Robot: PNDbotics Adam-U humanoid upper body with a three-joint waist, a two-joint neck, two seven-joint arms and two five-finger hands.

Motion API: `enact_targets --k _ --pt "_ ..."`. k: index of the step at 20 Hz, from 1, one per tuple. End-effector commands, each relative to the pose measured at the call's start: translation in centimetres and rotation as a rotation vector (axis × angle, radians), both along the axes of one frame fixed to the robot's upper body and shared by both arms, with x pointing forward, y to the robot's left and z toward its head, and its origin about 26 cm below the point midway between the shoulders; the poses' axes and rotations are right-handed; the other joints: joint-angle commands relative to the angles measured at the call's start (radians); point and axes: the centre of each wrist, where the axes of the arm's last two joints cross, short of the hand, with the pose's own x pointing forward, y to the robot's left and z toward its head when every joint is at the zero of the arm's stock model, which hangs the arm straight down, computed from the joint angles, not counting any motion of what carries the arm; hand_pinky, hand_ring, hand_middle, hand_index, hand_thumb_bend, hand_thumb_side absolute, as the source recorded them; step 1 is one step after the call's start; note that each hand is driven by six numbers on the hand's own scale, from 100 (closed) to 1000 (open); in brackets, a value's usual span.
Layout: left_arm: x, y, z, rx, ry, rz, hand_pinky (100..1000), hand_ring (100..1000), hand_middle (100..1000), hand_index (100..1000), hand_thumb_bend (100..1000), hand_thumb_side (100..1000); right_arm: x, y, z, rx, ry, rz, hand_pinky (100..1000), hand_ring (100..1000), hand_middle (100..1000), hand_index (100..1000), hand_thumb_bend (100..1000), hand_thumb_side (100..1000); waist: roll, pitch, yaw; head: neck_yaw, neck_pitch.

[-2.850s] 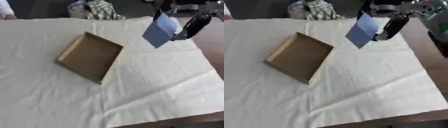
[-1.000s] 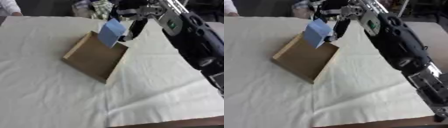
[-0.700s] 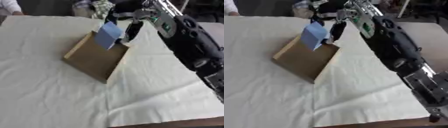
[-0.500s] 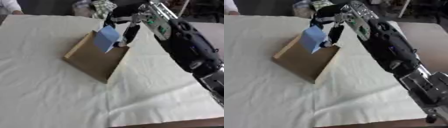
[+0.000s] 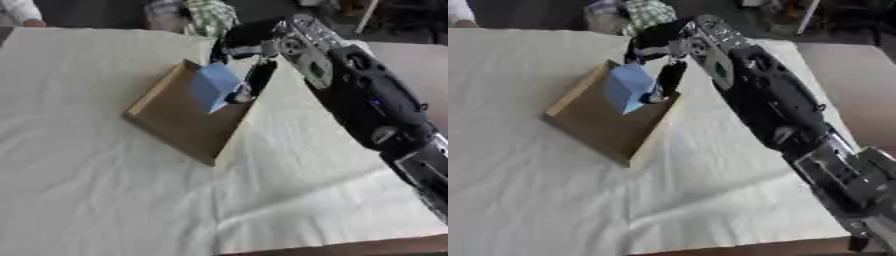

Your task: Pick up objects on the table and place them in the box.

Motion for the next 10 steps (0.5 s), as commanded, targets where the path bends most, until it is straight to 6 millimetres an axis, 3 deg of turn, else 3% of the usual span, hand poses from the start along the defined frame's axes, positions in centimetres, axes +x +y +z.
enact_targets --k 1,10 --pt "-0.18 -0.11 0.78 0.007 -0.024 -0.011 624 664 541 718 374 644 0.08 -0.14 0.74 -0.029 -0.03 0.009 791 795 783 852 221 514 0.01 -0.013 0.001 -0.002 -0.007" --pt "-0.15 -0.27 0.79 0.003 -0.022 -0.018 623 664 540 718 373 645 0.32 -0.01 0.03 -0.076 -0.05 0.007 826 852 852 894 258 591 0.006 -0.012 0.004 -0.004 -0.013"
